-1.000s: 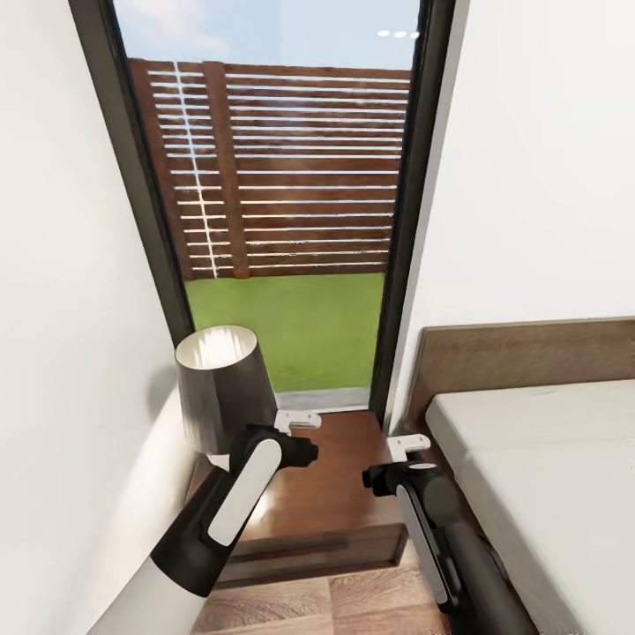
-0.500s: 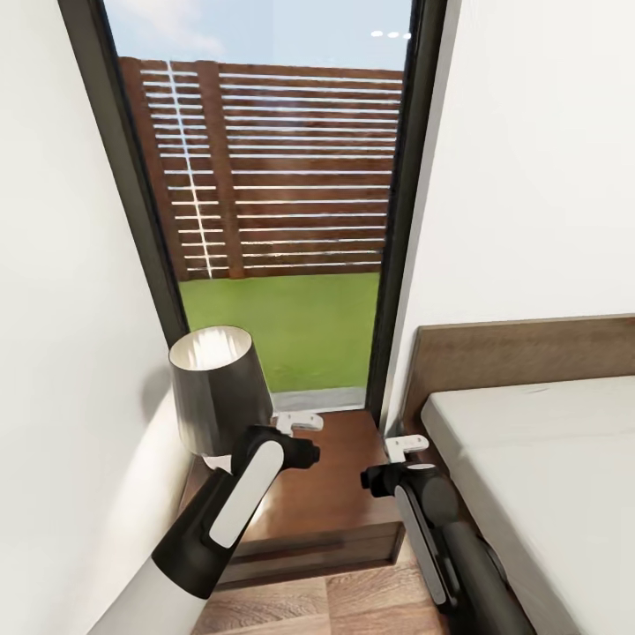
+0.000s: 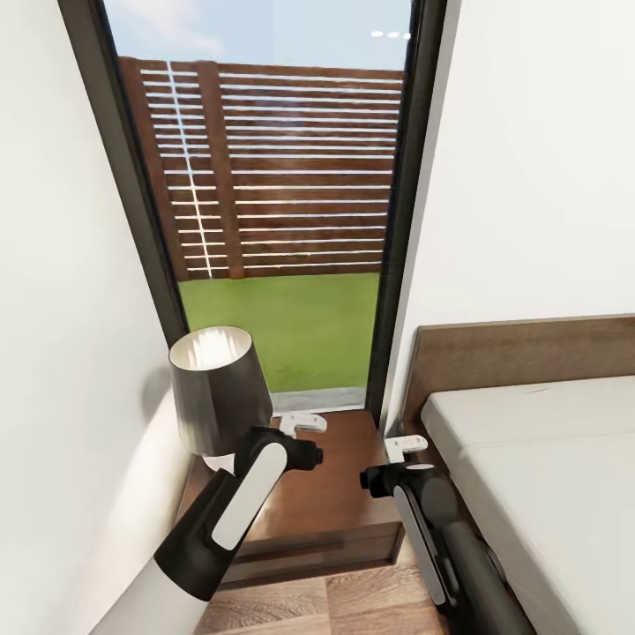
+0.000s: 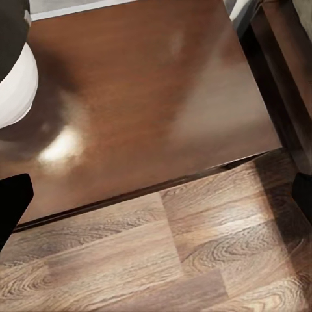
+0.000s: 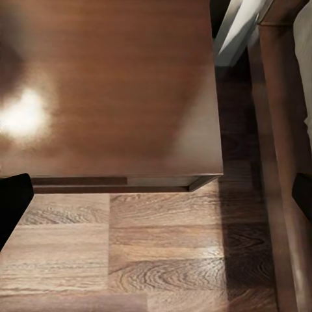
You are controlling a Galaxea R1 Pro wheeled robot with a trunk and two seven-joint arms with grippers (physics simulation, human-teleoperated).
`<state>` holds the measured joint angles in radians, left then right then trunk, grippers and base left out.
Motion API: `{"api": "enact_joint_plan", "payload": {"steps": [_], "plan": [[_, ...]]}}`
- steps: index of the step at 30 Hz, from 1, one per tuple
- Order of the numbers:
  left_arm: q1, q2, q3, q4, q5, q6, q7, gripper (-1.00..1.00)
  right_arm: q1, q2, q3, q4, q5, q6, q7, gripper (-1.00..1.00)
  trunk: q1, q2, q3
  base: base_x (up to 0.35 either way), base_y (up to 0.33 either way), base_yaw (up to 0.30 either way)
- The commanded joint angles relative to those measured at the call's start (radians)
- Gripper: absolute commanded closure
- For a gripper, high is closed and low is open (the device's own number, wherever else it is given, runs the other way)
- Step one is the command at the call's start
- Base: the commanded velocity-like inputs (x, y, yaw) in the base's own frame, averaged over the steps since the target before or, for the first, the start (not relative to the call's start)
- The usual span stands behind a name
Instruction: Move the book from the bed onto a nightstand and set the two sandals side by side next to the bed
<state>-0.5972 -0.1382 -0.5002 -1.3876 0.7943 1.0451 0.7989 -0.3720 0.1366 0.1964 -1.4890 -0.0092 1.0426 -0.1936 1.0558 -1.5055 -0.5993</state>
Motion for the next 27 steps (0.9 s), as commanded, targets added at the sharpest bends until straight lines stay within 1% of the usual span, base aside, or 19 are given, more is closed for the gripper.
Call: {"api": "enact_joint_plan", "payload": {"steps": [1, 18, 27], "plan": [[-0.001, -0.001, -0.001, -0.001, 0.009, 0.002, 0.010, -1.00, -0.001, 0.000, 0.001, -0.001, -0.001, 0.005, -0.004, -1.00, 0.000, -0.001, -0.001, 0.000, 0.000, -0.002], [-0.001, -0.002, -0.003, 0.005, 0.011, 0.002, 0.007, -1.00, -0.001, -0.002, -0.003, -0.001, -0.001, 0.005, -0.004, -1.00, 0.000, -0.001, -0.001, 0.000, 0.000, 0.000], [-0.001, 0.004, -0.003, 0.029, 0.019, 0.002, -0.015, -1.00, -0.001, -0.003, -0.004, -0.001, 0.000, 0.005, -0.004, -1.00, 0.000, -0.001, -0.001, 0.000, 0.000, -0.026]]}}
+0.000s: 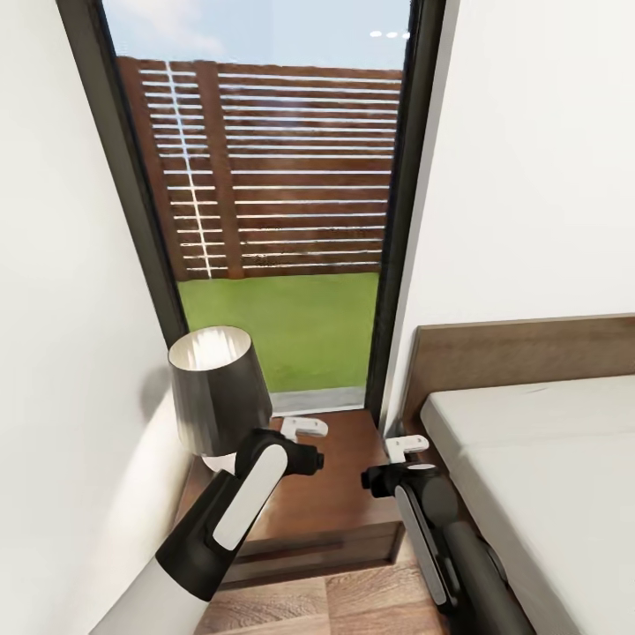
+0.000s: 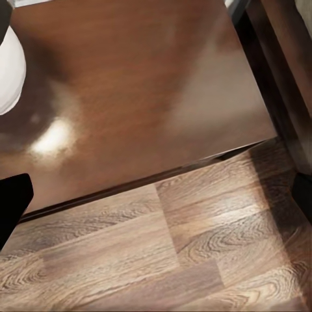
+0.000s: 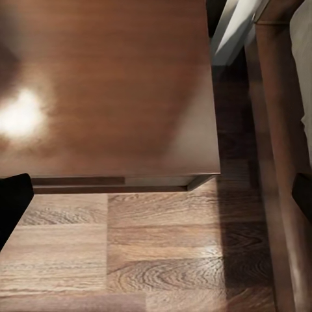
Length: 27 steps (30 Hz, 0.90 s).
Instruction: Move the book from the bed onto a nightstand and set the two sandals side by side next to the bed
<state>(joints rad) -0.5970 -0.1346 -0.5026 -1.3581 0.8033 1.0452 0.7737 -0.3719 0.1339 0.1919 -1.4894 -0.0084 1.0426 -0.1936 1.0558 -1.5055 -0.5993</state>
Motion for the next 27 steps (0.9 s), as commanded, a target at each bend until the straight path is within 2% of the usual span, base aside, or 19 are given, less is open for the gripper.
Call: {"api": "enact_joint_plan", "payload": {"steps": [1, 27], "plan": [[-0.001, 0.001, -0.001, 0.001, 0.010, 0.002, 0.009, -1.00, -0.001, 0.000, 0.001, -0.001, -0.001, 0.005, -0.004, -1.00, 0.000, -0.001, -0.001, 0.000, 0.000, -0.067], [-0.001, 0.003, -0.002, 0.013, 0.011, 0.002, 0.002, -1.00, -0.001, 0.000, -0.001, -0.002, -0.002, 0.005, -0.004, -1.00, 0.000, -0.001, -0.001, 0.000, 0.000, -0.093]]}}
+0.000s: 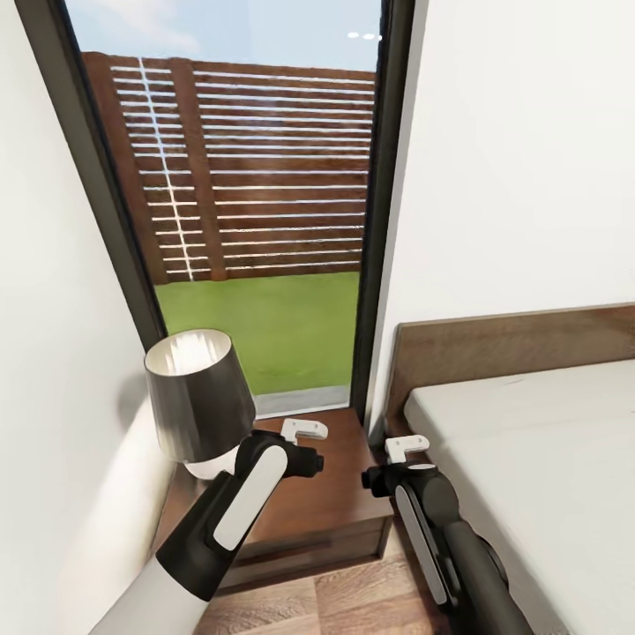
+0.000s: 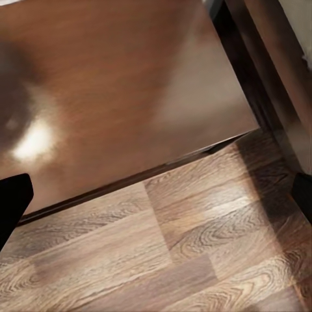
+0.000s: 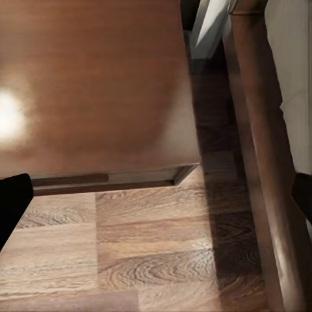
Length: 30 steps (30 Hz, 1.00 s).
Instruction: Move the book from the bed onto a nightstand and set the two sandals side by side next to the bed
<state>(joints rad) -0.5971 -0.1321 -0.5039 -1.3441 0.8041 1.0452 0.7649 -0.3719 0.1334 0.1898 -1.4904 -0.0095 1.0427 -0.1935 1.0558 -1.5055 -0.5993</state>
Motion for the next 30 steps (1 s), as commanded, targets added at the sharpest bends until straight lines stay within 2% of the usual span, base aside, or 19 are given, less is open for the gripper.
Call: {"api": "enact_joint_plan", "payload": {"steps": [1, 30], "plan": [[-0.001, 0.000, -0.001, -0.001, 0.010, 0.002, 0.011, -1.00, -0.001, 0.000, 0.001, -0.001, -0.001, 0.005, -0.004, -1.00, 0.000, -0.001, -0.001, 0.000, 0.000, -0.101], [0.000, 0.002, -0.002, -0.009, 0.008, 0.002, 0.013, -1.00, -0.001, 0.001, 0.005, -0.001, 0.001, 0.005, -0.004, -1.00, 0.000, -0.001, -0.001, 0.000, 0.000, -0.104]]}}
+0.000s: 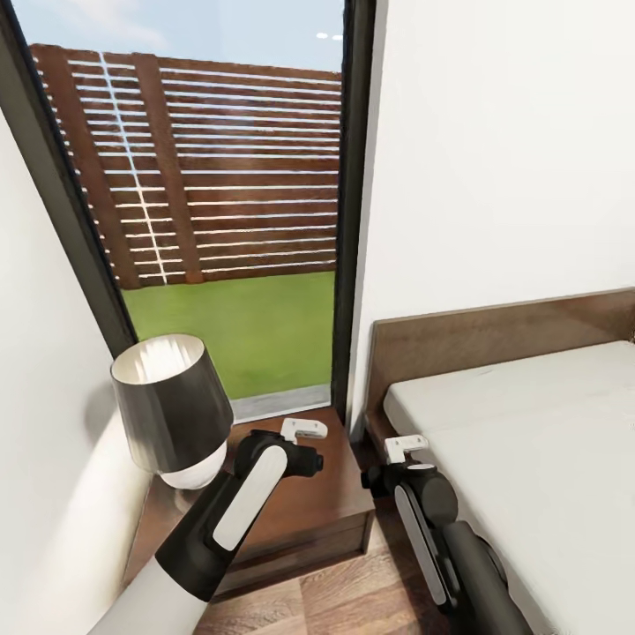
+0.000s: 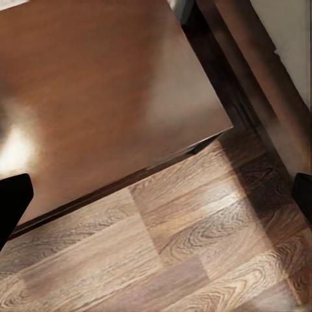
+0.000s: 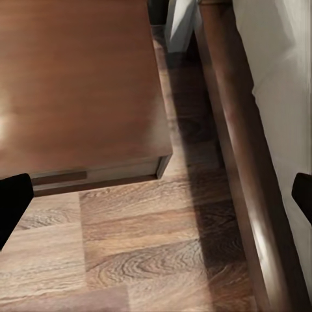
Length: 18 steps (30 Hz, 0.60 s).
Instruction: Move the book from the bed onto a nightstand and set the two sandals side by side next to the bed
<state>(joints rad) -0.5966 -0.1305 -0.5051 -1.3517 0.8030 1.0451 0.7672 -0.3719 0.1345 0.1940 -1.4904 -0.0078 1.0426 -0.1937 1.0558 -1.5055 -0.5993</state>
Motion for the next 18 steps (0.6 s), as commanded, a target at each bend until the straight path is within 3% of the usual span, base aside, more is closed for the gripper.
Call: {"api": "enact_joint_plan", "payload": {"steps": [1, 18], "plan": [[-0.001, 0.000, -0.001, -0.001, 0.010, 0.002, 0.010, -1.00, -0.001, 0.000, 0.001, -0.001, -0.001, 0.005, -0.004, -1.00, 0.000, -0.001, -0.001, 0.000, 0.000, -0.104], [-0.001, 0.000, -0.001, -0.003, 0.010, 0.002, 0.011, -1.00, -0.001, 0.002, 0.004, -0.011, -0.002, 0.005, -0.003, -1.00, 0.000, -0.001, -0.001, 0.000, 0.000, -0.105]]}}
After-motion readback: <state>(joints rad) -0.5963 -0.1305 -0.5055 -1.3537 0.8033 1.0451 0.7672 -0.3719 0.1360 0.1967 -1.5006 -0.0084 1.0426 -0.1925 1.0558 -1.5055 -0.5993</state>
